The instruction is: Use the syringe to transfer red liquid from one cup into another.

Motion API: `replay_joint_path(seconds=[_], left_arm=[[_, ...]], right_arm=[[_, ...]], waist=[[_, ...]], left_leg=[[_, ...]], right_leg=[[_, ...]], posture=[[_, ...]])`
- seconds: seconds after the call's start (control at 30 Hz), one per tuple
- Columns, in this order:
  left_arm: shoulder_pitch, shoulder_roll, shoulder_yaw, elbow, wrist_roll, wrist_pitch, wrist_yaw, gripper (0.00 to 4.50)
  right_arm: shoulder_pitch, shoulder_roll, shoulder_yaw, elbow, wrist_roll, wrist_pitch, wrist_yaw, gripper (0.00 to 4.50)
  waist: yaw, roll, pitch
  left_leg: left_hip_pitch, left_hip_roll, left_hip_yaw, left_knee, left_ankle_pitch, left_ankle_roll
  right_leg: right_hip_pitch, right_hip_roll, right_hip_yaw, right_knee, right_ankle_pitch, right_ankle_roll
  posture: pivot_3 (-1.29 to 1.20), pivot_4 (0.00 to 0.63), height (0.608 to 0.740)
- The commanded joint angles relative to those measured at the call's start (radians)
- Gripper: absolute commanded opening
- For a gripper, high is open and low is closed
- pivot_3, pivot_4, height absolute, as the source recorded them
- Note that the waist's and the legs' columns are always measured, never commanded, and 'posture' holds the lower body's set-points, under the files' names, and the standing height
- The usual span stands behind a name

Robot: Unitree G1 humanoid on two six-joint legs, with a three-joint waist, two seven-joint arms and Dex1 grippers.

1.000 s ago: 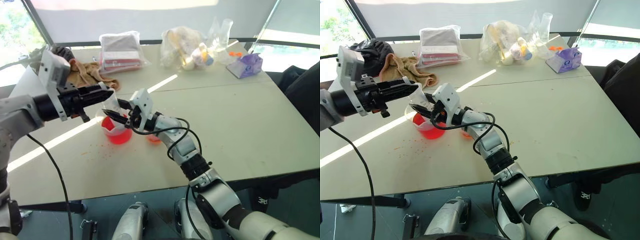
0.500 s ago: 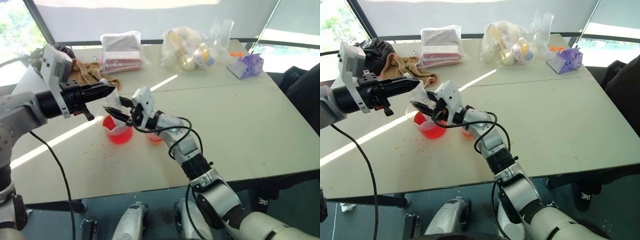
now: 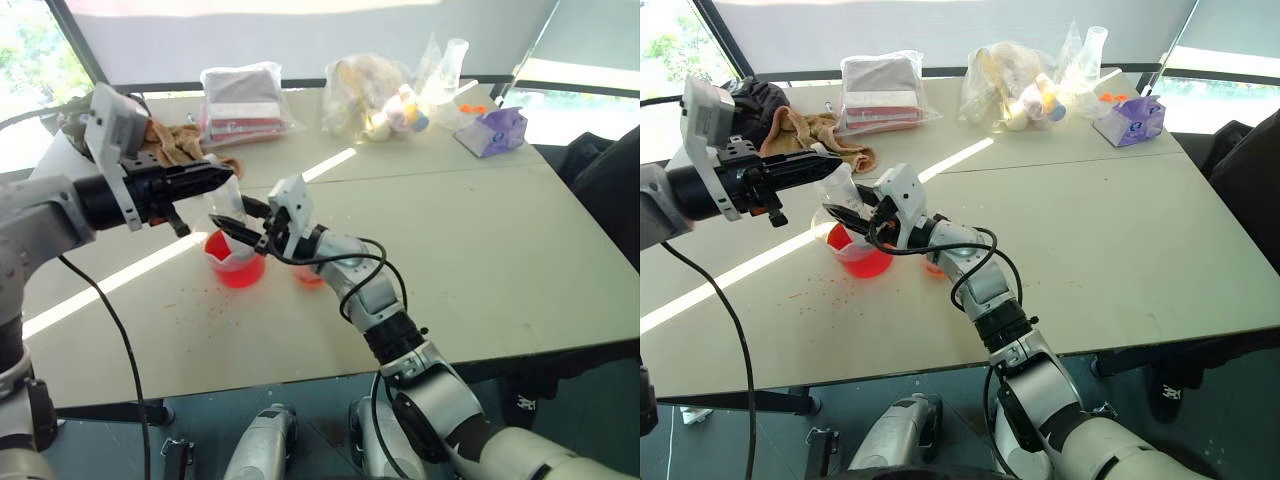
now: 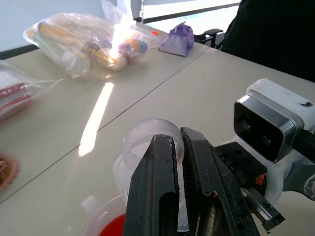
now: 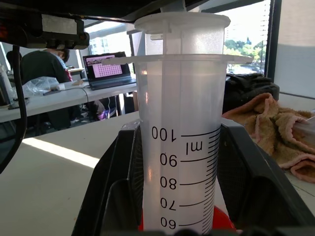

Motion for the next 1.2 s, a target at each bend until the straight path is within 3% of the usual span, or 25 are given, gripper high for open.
replay_joint_path(seconds=[0.03, 0.67, 1.03, 1.07, 1.2], left_arm=[[-0.071, 0.024, 0.056, -0.003, -0.002, -0.031, 0.003, 0.02], [-0.161, 0.040, 0.058, 0.056, 0.025, -0.037, -0.008, 0.02], [-0.046, 0.041, 0.089, -0.003, 0.015, -0.017, -0.015, 0.02], [-0.033, 0.039, 0.096, -0.006, 0.015, -0.013, -0.009, 0.73], [0.021, 0.052, 0.120, -0.045, 0.011, -0.018, -0.033, 1.63]], right_arm=[[0.033, 0.062, 0.069, -0.022, 0.000, 0.017, 0.038, 1.47], [0.042, 0.061, 0.081, -0.025, 0.003, 0.023, 0.048, 1.47], [0.021, 0.055, 0.075, -0.026, -0.011, -0.014, 0.042, 1.47], [0.016, 0.055, 0.073, -0.027, -0.011, -0.018, 0.041, 1.47], [-0.006, 0.052, 0.067, -0.036, -0.013, -0.034, 0.041, 1.47]], waist=[[0.000, 0.000, 0.000], [0.001, 0.000, 0.000], [0.000, 0.000, 0.000], [0.000, 0.000, 0.000], [0.000, 0.000, 0.000]], left_leg=[[0.000, 0.000, 0.000, 0.000, 0.000, 0.000], [0.000, 0.000, 0.000, 0.000, 0.000, 0.000], [0.000, 0.000, 0.000, 0.000, 0.000, 0.000], [0.000, 0.000, 0.000, 0.000, 0.000, 0.000], [0.000, 0.000, 0.000, 0.000, 0.000, 0.000]], right_leg=[[0.000, 0.000, 0.000, 0.000, 0.000, 0.000], [0.000, 0.000, 0.000, 0.000, 0.000, 0.000], [0.000, 0.000, 0.000, 0.000, 0.000, 0.000], [0.000, 0.000, 0.000, 0.000, 0.000, 0.000], [0.000, 0.000, 0.000, 0.000, 0.000, 0.000]], posture=[[0.00, 0.150, 0.736], [0.00, 0.150, 0.736], [0.00, 0.150, 0.736], [0.00, 0.150, 0.736], [0.00, 0.150, 0.736]])
